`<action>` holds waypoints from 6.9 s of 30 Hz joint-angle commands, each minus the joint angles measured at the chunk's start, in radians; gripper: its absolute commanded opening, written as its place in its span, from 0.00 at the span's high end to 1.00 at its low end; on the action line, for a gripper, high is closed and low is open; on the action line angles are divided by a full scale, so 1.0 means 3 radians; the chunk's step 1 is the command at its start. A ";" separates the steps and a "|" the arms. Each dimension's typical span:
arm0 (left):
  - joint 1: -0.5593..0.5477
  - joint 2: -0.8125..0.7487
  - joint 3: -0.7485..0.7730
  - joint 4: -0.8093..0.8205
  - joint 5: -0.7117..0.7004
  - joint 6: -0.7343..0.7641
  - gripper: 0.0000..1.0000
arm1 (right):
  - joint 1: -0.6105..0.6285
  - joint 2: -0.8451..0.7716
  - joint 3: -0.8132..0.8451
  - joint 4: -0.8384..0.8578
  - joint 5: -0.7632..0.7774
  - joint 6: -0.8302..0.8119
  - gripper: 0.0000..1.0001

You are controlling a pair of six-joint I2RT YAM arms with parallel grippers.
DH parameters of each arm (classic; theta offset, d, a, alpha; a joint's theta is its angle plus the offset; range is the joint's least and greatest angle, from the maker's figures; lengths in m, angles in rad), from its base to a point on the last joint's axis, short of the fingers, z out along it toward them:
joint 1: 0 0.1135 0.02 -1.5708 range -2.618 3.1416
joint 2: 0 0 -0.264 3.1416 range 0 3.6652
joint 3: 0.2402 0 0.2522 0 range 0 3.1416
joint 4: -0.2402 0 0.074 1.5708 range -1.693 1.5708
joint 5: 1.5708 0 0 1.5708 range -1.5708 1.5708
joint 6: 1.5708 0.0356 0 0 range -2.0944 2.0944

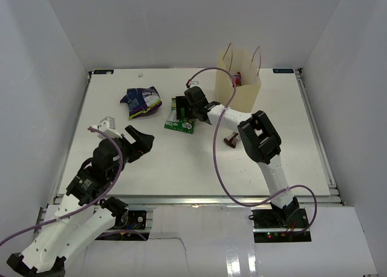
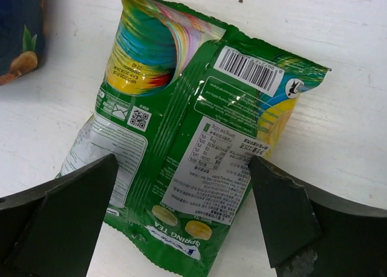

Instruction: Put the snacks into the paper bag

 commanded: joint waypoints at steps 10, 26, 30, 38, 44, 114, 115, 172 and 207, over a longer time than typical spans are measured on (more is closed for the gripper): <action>0.0004 0.0067 0.0012 0.0035 0.0000 -0.0032 0.02 | -0.0032 -0.0194 -0.0661 0.0482 -0.0414 0.0114 0.65; 0.0004 -0.0041 -0.0101 0.0296 -0.0020 0.0177 0.02 | -0.0016 -0.1359 -0.1087 0.0289 -0.2483 -0.1652 0.92; 0.0004 -0.0102 -0.0116 0.0322 -0.0072 0.0223 0.02 | -0.0032 -0.1738 -0.0995 -0.0130 -0.2965 -0.2242 0.92; 0.0004 -0.0189 -0.0264 0.0480 -0.0082 0.0249 0.02 | -0.0328 -0.2336 -0.0306 -0.0810 -0.2971 -0.2780 0.92; 0.0004 -0.0128 -0.0305 0.0592 -0.0015 0.0305 0.02 | -0.0824 -0.2388 0.0395 -0.0821 -0.2516 -0.2663 0.92; 0.0812 0.4811 0.3385 0.0475 -0.0071 0.3137 0.02 | -0.1693 -0.3477 -0.1556 -0.1701 -0.2756 -0.3619 0.05; 0.0812 0.4877 0.3427 0.0465 -0.0168 0.3163 0.02 | -0.1719 -0.3503 -0.1679 -0.1696 -0.2766 -0.3608 0.05; 0.0393 0.3895 0.4520 0.2065 0.2659 0.0842 1.00 | -0.2077 -0.3953 -0.2022 -0.1680 -0.2858 -0.3348 0.05; -0.0093 0.5062 0.5079 0.2535 0.2245 0.0669 1.00 | -0.2154 -0.4055 -0.2166 -0.1696 -0.2812 -0.3281 0.05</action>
